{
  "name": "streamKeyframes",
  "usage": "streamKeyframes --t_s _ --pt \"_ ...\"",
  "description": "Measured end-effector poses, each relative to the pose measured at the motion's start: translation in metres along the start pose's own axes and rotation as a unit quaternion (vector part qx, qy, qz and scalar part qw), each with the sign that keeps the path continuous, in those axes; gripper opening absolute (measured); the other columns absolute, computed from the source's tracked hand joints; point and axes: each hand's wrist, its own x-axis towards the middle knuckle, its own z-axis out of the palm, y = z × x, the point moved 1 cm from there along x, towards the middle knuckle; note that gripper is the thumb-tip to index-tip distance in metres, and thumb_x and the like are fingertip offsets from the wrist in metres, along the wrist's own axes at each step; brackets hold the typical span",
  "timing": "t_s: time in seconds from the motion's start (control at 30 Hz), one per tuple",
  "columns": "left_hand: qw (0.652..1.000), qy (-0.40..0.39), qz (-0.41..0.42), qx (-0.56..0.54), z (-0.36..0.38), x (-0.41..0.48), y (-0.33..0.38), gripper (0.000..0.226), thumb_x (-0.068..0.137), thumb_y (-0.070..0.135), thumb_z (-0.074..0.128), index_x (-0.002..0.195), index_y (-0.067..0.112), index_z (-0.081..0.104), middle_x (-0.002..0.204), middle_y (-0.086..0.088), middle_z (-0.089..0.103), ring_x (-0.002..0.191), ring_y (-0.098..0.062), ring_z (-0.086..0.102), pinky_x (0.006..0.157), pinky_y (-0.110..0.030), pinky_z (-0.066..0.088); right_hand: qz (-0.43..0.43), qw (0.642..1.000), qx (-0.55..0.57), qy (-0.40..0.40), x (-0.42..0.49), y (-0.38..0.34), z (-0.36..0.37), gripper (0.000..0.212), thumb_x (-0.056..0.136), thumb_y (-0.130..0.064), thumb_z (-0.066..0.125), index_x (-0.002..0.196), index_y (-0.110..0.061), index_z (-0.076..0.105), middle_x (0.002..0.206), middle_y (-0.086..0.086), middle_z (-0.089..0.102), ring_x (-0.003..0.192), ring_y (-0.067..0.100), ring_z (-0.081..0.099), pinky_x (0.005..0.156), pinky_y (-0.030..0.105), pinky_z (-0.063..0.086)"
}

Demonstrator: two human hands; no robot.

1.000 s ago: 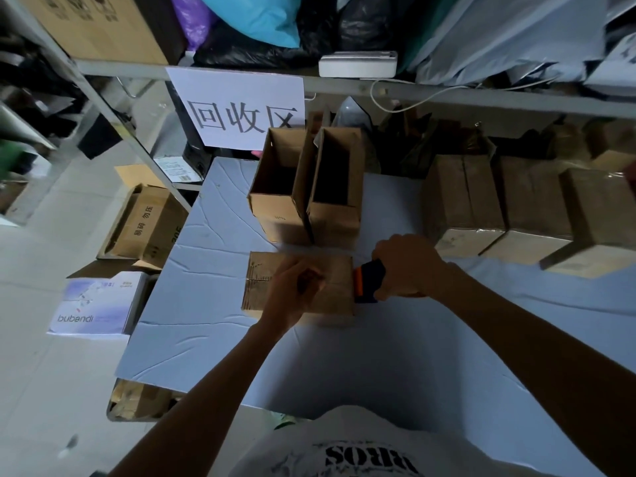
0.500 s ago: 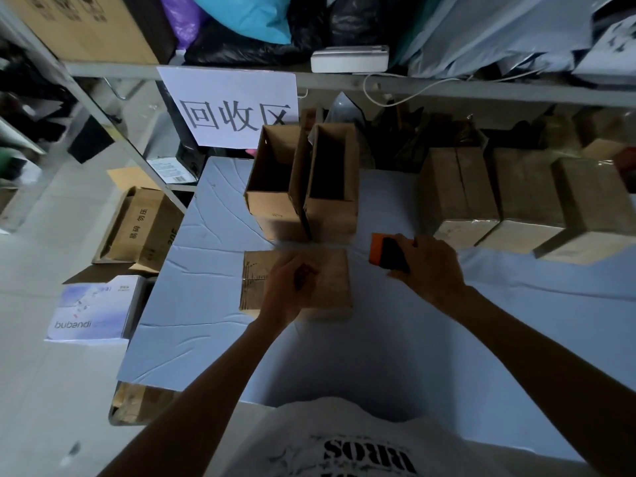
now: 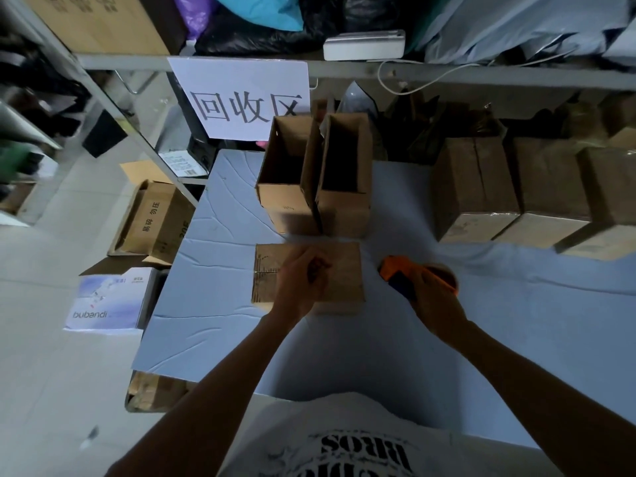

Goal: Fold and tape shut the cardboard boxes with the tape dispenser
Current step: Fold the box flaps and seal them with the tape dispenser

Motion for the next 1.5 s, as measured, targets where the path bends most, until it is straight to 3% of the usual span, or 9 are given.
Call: streamKeyframes --t_s 0.17,0.3,0.43,0.6,0.7,0.87,1.1,1.27,1.5 --pt "1.0 0.009 -0.004 -0.005 0.001 -0.001 0.0 0.011 0.083 0.014 0.07 0.089 0.022 0.064 0.097 0.007 0.059 0.081 0.006 0.05 0.071 -0.001 0.039 -0.012 0.988 -0.149 0.022 0.023 -0.039 -0.033 0.045 0.09 -0.051 0.049 0.103 -0.01 0.062 0.11 0.01 0.057 0.101 0.027 0.054 0.079 0.038 0.048" --pt "1.0 0.018 -0.008 -0.008 0.001 -0.001 0.003 0.013 0.082 0.01 0.07 0.088 0.02 0.063 0.095 0.007 0.059 0.079 0.004 0.05 0.072 0.0 0.038 0.007 0.987 0.159 -0.023 0.031 -0.094 -0.035 0.035 0.097 -0.04 0.047 0.083 -0.01 0.056 0.075 0.006 0.059 0.069 0.022 0.056 0.067 0.035 0.044" --pt "1.0 0.01 -0.01 -0.014 -0.001 -0.001 0.006 0.012 0.082 0.008 0.069 0.089 0.016 0.064 0.096 0.004 0.06 0.081 -0.003 0.052 0.07 -0.003 0.041 0.038 0.982 0.186 -0.008 0.042 -0.101 -0.028 0.043 0.099 -0.036 0.046 0.064 -0.011 0.049 0.059 0.0 0.049 0.052 0.013 0.044 0.057 0.027 0.032" --pt "0.997 -0.053 -0.025 -0.046 -0.015 0.002 0.015 0.018 0.08 -0.003 0.066 0.095 0.007 0.067 0.099 -0.005 0.062 0.088 -0.018 0.06 0.072 -0.013 0.047 0.062 0.99 0.13 0.005 0.049 -0.102 -0.02 0.036 0.1 -0.031 0.044 0.074 -0.006 0.053 0.07 0.006 0.05 0.056 0.015 0.042 0.054 0.025 0.028" --pt "0.996 0.012 -0.065 0.051 -0.037 0.006 0.015 0.031 0.08 0.006 0.07 0.11 0.012 0.064 0.112 -0.007 0.056 0.102 -0.022 0.055 0.076 -0.015 0.043 0.074 0.987 0.141 0.002 0.05 -0.104 -0.02 0.036 0.096 -0.035 0.051 0.09 -0.001 0.06 0.084 0.009 0.058 0.08 0.026 0.058 0.067 0.026 0.035" --pt "0.93 -0.001 -0.348 0.118 -0.061 -0.004 -0.004 0.078 0.077 0.043 0.075 0.134 0.009 0.035 0.135 -0.016 0.038 0.122 -0.037 0.045 0.091 -0.046 0.045 0.136 0.951 0.272 -0.054 0.048 -0.114 -0.026 0.065 0.073 -0.061 0.065 0.109 -0.008 0.061 0.109 0.009 0.065 0.096 0.028 0.062 0.087 0.046 0.052" --pt "0.931 -0.007 -0.334 0.148 -0.064 -0.003 -0.019 0.06 0.088 0.057 0.053 0.121 0.007 0.047 0.117 -0.013 0.06 0.107 -0.034 0.057 0.078 -0.037 0.042 0.106 0.964 0.242 -0.025 0.042 -0.119 -0.023 0.07 0.072 -0.063 0.068 0.115 -0.009 0.062 0.111 0.007 0.065 0.1 0.025 0.062 0.088 0.042 0.051" --pt "0.935 0.029 -0.338 0.103 -0.071 0.009 -0.027 0.038 0.092 0.037 0.06 0.112 0.005 0.062 0.107 -0.014 0.066 0.099 -0.031 0.061 0.073 -0.033 0.042 0.118 0.965 0.229 -0.055 0.046 -0.111 -0.033 0.041 0.089 -0.037 0.062 0.064 -0.006 0.055 0.068 0.011 0.062 0.067 0.025 0.061 0.054 0.025 0.041" --pt "0.93 0.112 -0.349 -0.001 -0.076 -0.001 -0.036 0.028 0.073 0.037 0.08 0.071 0.01 0.073 0.067 -0.004 0.063 0.067 -0.018 0.053 0.057 -0.024 0.035 0.16 0.955 0.248 -0.011 0.031 -0.115 -0.028 0.06 0.069 -0.053 0.076 0.089 0.002 0.064 0.084 0.014 0.067 0.08 0.03 0.066 0.076 0.041 0.055"
